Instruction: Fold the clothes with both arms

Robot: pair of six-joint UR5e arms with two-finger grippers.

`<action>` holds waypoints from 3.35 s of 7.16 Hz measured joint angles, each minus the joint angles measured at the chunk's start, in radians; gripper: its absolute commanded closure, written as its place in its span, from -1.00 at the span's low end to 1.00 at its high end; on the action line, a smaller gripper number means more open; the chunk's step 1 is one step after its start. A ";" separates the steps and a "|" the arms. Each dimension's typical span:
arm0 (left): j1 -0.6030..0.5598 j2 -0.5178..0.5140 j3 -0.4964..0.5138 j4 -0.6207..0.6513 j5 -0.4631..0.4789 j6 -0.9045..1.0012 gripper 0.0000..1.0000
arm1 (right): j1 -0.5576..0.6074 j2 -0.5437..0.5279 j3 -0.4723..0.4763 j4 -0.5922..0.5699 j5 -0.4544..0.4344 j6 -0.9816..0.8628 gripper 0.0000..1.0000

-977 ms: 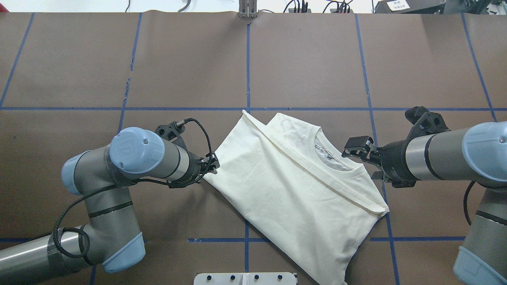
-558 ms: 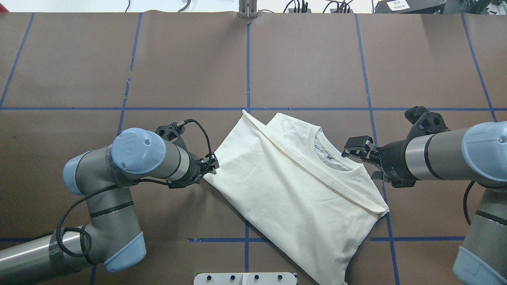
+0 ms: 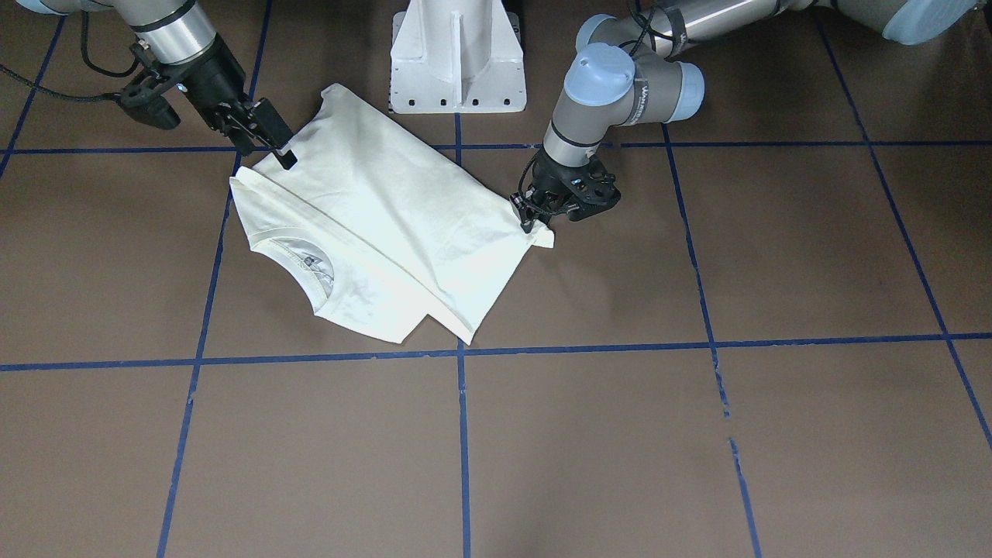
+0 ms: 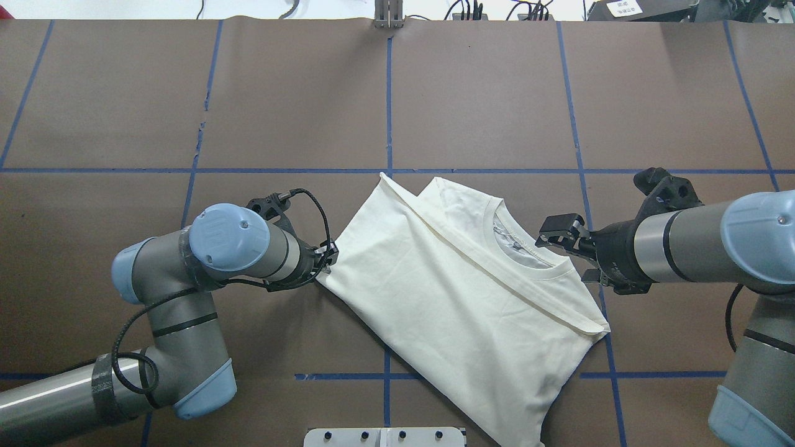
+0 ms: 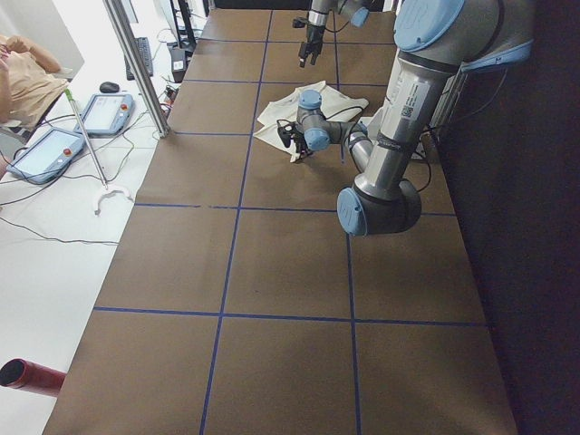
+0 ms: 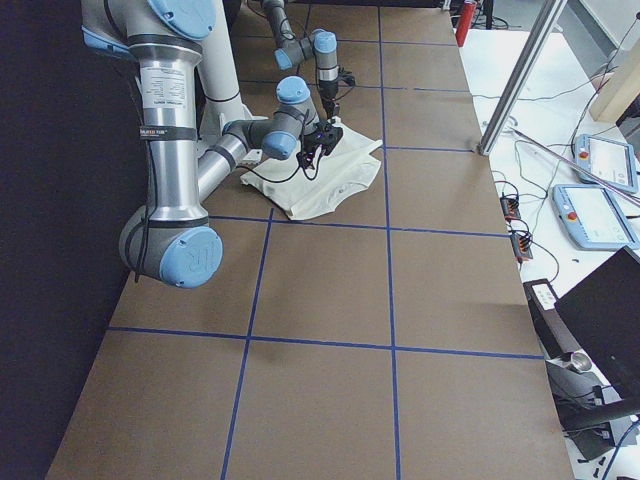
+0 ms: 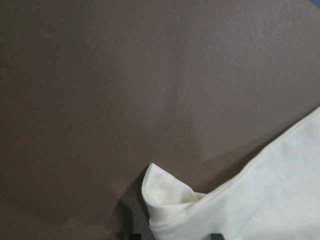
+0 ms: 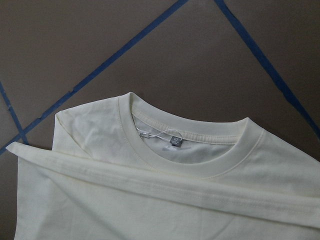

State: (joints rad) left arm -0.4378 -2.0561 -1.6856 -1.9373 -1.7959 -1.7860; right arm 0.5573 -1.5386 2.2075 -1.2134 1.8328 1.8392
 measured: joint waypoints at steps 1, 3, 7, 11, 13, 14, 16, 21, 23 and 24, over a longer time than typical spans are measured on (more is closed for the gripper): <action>-0.005 -0.002 -0.004 0.005 0.031 0.028 1.00 | 0.000 0.006 -0.005 0.000 0.000 0.000 -1.00; -0.087 -0.010 -0.001 0.007 0.070 0.181 1.00 | -0.001 0.033 -0.018 0.000 0.001 0.000 -1.00; -0.328 -0.349 0.475 -0.174 0.084 0.323 0.63 | -0.006 0.145 -0.068 -0.005 -0.018 0.000 -1.00; -0.354 -0.356 0.333 -0.152 0.015 0.274 -0.22 | -0.058 0.297 -0.209 -0.033 -0.049 -0.005 -1.00; -0.344 -0.269 0.186 -0.092 -0.004 0.273 -0.22 | -0.110 0.434 -0.333 -0.109 -0.089 -0.031 -1.00; -0.346 -0.257 0.174 -0.085 -0.005 0.284 -0.21 | -0.132 0.477 -0.372 -0.147 -0.106 -0.065 -0.99; -0.351 -0.243 0.166 -0.082 -0.005 0.292 -0.21 | -0.147 0.542 -0.438 -0.247 -0.115 -0.242 -0.99; -0.355 -0.209 0.144 -0.077 -0.005 0.293 -0.22 | -0.170 0.659 -0.592 -0.445 -0.117 -0.616 -0.92; -0.355 -0.208 0.144 -0.076 -0.005 0.293 -0.22 | -0.173 0.658 -0.597 -0.501 -0.114 -0.663 -0.87; -0.355 -0.208 0.145 -0.075 -0.006 0.293 -0.22 | -0.168 0.633 -0.573 -0.522 -0.113 -0.690 -0.87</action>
State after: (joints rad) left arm -0.7931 -2.2642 -1.5408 -2.0126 -1.8018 -1.4935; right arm 0.3894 -0.9060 1.6347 -1.7357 1.7201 1.1488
